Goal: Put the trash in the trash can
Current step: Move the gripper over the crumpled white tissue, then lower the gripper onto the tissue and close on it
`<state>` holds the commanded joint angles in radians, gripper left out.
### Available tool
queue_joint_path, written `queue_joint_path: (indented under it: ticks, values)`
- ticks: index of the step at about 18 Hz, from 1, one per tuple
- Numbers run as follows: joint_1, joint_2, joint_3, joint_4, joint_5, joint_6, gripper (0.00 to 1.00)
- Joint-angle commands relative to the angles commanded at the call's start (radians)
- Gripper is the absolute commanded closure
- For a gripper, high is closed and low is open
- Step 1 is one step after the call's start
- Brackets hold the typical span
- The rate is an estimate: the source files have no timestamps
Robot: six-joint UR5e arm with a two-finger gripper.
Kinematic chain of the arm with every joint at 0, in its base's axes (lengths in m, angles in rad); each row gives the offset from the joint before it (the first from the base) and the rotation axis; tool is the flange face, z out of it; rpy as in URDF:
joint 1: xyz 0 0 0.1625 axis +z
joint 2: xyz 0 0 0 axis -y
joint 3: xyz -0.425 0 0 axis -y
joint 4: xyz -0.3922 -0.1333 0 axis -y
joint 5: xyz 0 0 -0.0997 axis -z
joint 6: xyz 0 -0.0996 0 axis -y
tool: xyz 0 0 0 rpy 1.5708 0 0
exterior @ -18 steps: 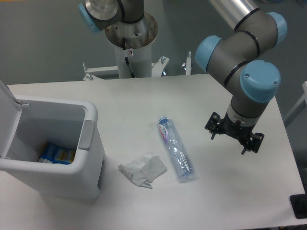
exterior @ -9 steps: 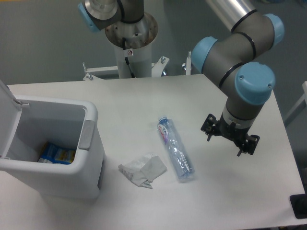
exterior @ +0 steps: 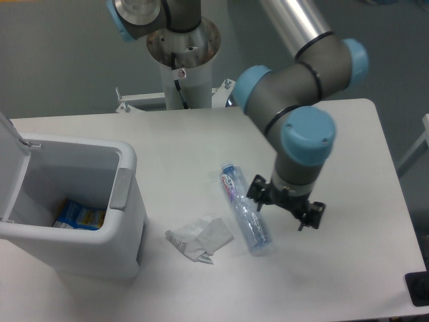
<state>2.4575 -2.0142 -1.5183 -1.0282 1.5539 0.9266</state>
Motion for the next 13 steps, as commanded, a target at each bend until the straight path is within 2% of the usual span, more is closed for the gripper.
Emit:
queue_joint_path:
  ticks: [1, 4, 8, 13]
  values:
    - [-0.009, 0.012, -0.023, 0.022, 0.002, -0.002, 0.00]
    - [-0.023, 0.040, -0.071, 0.033, 0.000, -0.003, 0.00]
    - [-0.043, 0.043, -0.123, 0.091, 0.000, -0.003, 0.00]
    - [-0.081, 0.037, -0.181, 0.099, 0.000, -0.005, 0.00]
